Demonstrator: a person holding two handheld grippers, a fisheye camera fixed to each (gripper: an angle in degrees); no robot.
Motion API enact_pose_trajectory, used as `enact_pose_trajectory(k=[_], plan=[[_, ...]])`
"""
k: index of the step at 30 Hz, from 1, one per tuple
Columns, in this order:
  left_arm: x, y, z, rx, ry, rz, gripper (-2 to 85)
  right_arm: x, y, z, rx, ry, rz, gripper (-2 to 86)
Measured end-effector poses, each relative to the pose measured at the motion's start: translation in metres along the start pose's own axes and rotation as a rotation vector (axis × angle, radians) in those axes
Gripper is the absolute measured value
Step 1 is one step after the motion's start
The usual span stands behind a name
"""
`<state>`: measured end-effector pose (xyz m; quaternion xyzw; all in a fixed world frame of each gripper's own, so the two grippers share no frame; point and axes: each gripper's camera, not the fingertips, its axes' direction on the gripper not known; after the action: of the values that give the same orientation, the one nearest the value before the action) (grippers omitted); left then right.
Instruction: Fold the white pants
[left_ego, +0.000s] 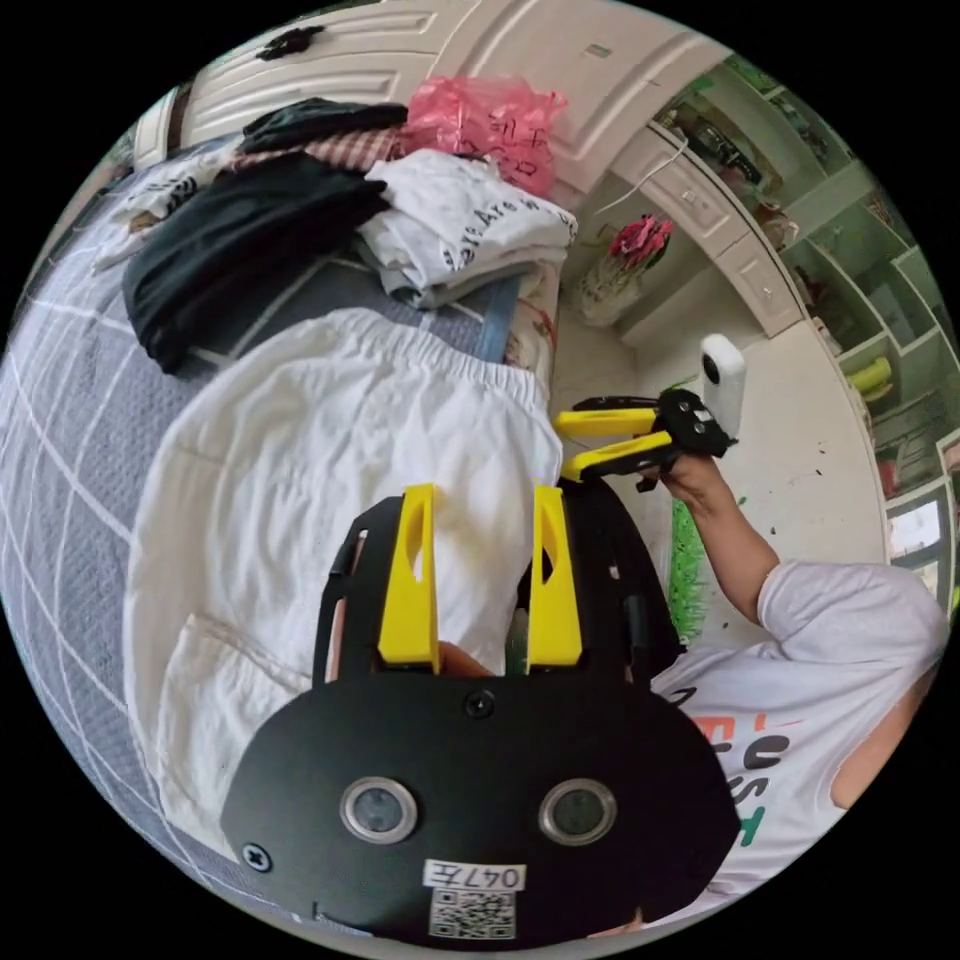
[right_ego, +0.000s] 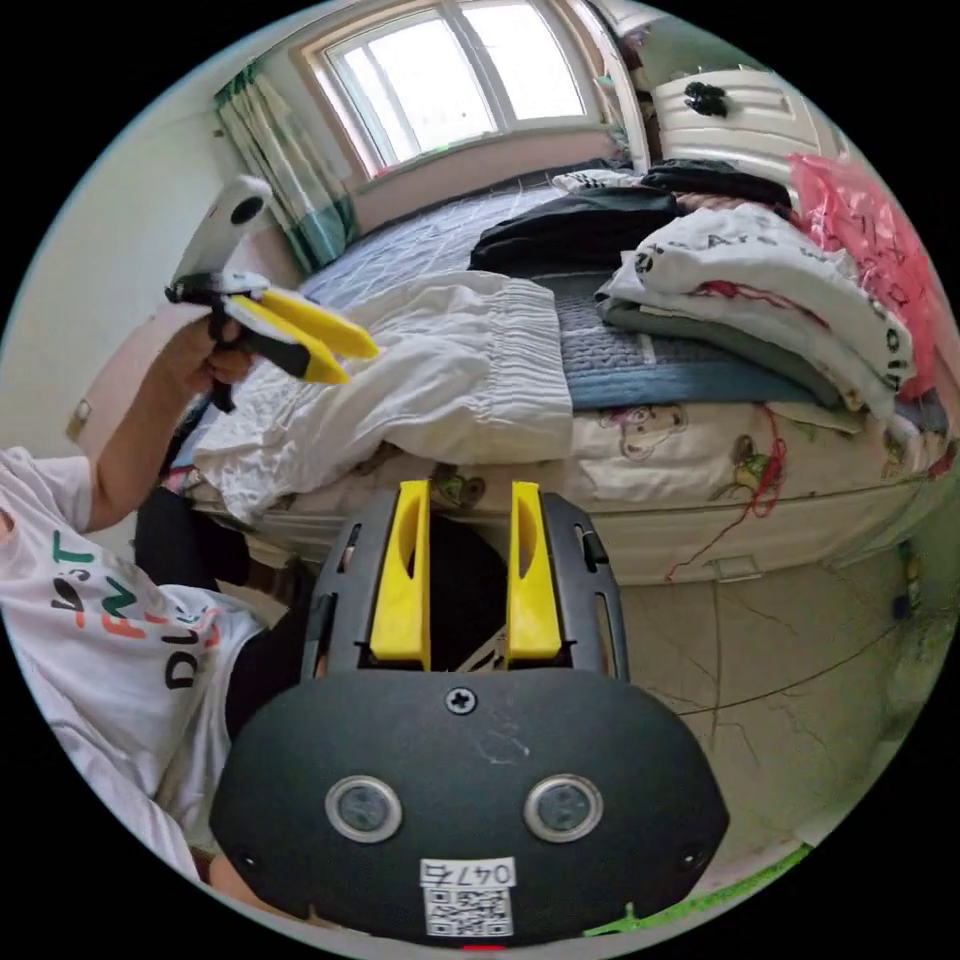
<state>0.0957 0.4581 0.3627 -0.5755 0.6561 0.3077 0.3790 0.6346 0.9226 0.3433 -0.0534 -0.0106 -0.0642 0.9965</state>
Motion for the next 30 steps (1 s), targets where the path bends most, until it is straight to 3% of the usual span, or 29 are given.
enact_pose_trajectory(k=[4, 7, 11, 15, 17, 20, 24, 28, 30], plan=[[-0.018, -0.002, 0.026, -0.037, 0.012, -0.028, 12.3, 0.045, 0.013, 0.003, 0.065, -0.302, 0.137, 10.2], [-0.025, -0.007, 0.025, -0.009, -0.009, -0.041, 11.8, 0.065, 0.022, 0.001, 0.120, -0.381, 0.226, 10.2], [-0.017, -0.028, 0.009, -0.090, -0.059, 0.086, 12.8, 0.071, 0.022, 0.002, 0.127, -0.390, 0.286, 10.0], [-0.039, -0.066, -0.055, 0.032, -0.098, 0.151, 12.9, 0.075, 0.021, 0.002, 0.173, -0.418, 0.352, 10.6], [-0.076, -0.108, -0.068, -0.089, -0.112, 0.172, 13.4, 0.076, 0.021, 0.003, 0.192, -0.459, 0.372, 11.1], [-0.137, -0.152, -0.046, -0.258, 0.079, 0.085, 15.5, 0.075, 0.023, 0.007, 0.201, -0.506, 0.410, 11.0], [-0.181, -0.172, -0.017, -0.325, 0.157, 0.012, 15.6, 0.068, 0.022, 0.016, 0.207, -0.525, 0.484, 7.2], [-0.191, -0.163, -0.002, -0.360, 0.127, 0.051, 6.8, 0.050, 0.011, 0.027, 0.213, -0.481, 0.541, 1.8], [-0.195, -0.155, -0.009, -0.339, 0.198, 0.066, 1.8, 0.033, 0.003, 0.027, 0.225, -0.449, 0.540, 0.8]])
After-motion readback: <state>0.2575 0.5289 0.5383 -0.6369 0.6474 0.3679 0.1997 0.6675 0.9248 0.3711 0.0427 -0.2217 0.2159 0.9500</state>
